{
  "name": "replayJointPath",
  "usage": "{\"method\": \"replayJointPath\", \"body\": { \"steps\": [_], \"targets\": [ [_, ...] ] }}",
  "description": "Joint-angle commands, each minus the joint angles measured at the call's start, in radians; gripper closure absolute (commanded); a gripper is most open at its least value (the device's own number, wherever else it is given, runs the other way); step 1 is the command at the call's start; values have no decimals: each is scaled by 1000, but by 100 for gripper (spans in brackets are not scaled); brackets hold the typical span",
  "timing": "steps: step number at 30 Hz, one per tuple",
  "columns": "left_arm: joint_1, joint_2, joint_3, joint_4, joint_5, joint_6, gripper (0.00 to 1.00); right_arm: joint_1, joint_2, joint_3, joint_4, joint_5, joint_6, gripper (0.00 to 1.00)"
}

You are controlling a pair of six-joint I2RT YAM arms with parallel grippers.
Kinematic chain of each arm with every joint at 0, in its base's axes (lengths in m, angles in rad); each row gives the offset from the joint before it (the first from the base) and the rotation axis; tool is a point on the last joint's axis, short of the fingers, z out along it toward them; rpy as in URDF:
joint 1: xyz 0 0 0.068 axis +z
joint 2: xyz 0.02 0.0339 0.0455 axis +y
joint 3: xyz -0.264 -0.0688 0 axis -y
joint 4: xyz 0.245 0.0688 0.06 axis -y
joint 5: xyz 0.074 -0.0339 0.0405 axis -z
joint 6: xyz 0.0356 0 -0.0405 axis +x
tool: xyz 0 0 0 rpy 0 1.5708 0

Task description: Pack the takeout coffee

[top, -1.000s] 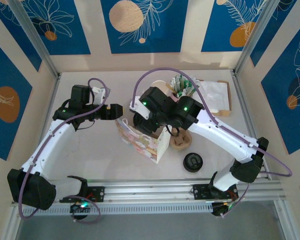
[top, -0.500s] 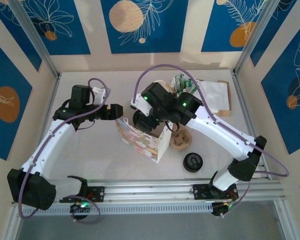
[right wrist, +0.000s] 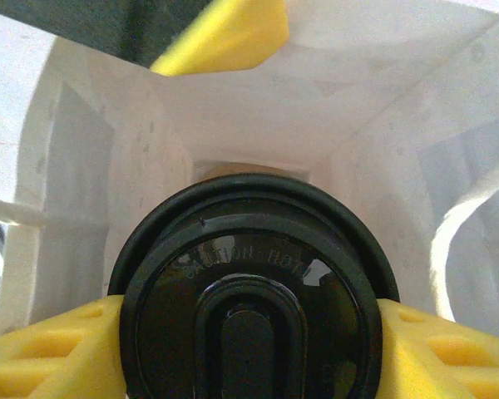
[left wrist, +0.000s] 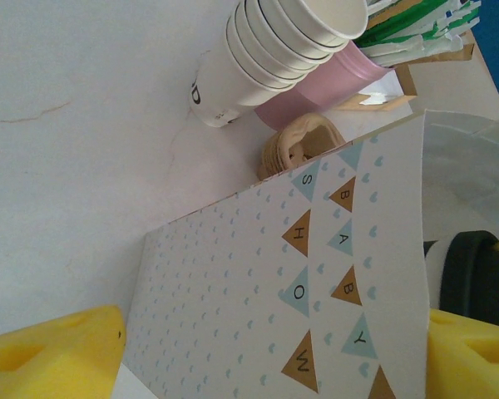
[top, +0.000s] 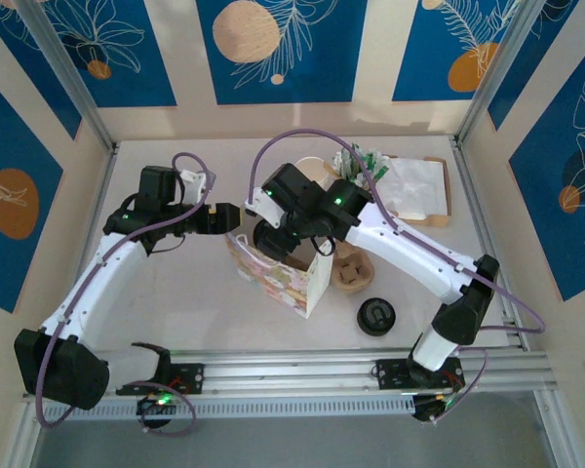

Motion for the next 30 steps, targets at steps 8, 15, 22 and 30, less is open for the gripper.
{"method": "replayJointPath", "body": {
  "steps": [8, 15, 22, 30],
  "targets": [
    [-13, -8, -8, -4, 11, 3, 18, -17, 37, 0, 11, -11, 7, 48],
    [-14, -7, -8, -4, 9, 3, 18, -31, 53, -12, 9, -34, 3, 48],
    [-13, -8, -8, -4, 5, 2, 18, -44, 70, -22, -4, -57, -9, 48],
    [-13, -7, -8, -7, -7, 3, 18, -49, 68, -21, -54, -71, -14, 48]
  ]
}}
